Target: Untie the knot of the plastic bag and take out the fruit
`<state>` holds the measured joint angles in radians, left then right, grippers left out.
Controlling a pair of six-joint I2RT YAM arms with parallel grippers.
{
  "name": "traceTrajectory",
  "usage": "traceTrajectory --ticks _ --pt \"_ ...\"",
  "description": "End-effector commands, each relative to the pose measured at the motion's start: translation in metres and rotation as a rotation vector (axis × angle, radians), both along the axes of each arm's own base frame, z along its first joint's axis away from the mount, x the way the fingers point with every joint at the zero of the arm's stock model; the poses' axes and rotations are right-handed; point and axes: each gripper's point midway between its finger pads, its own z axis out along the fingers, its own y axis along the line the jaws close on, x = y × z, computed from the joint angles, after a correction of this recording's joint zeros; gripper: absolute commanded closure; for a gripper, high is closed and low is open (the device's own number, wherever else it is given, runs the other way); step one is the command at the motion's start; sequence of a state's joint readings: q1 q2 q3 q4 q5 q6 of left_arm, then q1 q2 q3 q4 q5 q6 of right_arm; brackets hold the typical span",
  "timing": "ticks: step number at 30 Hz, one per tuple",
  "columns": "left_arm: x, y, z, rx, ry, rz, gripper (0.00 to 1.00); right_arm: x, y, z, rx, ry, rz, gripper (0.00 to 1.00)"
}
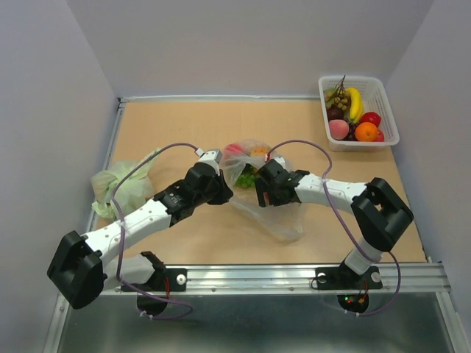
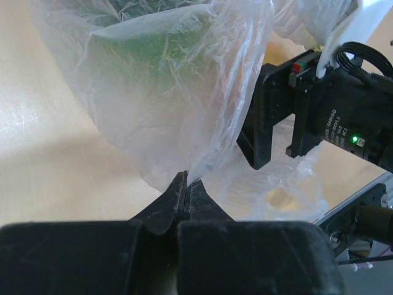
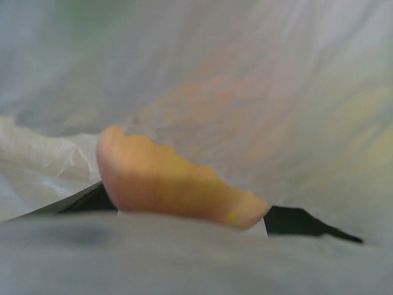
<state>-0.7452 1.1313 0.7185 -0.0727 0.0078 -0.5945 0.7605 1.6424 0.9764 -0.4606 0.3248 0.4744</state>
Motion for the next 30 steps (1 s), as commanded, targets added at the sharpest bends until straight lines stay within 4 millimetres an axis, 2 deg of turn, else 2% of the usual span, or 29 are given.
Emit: traceTrajectory --ticks 1,4,6,9,13,17,22,25,28,29,30 --pt "-0.003 -0.005 -0.010 0.000 -0.003 -0.034 1.00 0.014 0.002 -0.002 0.006 -0.046 -0.056 0.00" --pt "-0.004 -0.002 -0.019 0.010 0.013 -0.018 1.00 0.021 0.013 0.011 0.055 -0.076 -0.053 0.00" --pt "-0.004 0.000 -0.023 0.010 0.017 -0.007 1.00 0.025 0.012 0.022 0.070 -0.109 -0.071 0.00" --pt "-0.005 0.001 -0.026 0.010 0.029 0.001 1.00 0.035 0.000 0.045 0.069 -0.209 -0.144 0.00" --pt "-0.004 0.005 -0.030 0.023 0.028 0.028 1.00 0.045 -0.008 0.064 0.080 -0.307 -0.192 0.00" --pt "-0.004 0.007 -0.032 0.023 0.032 0.038 1.00 0.055 -0.007 0.063 0.100 -0.331 -0.210 0.00" --pt "-0.002 0.006 -0.030 0.013 0.020 0.043 1.00 0.060 0.004 0.039 0.089 -0.282 -0.168 0.02" --pt "-0.002 0.005 -0.030 0.012 0.019 0.039 1.00 0.058 0.006 0.032 0.087 -0.261 -0.154 0.10" --pt "-0.002 0.006 -0.030 0.016 0.019 0.045 1.00 0.056 0.005 0.041 0.087 -0.273 -0.116 0.21" --pt "-0.002 0.006 -0.031 0.017 0.021 0.045 1.00 0.056 0.005 0.047 0.087 -0.286 -0.104 0.34" --pt "-0.001 0.005 -0.030 0.017 0.018 0.046 1.00 0.057 0.006 0.055 0.092 -0.301 -0.086 0.40"
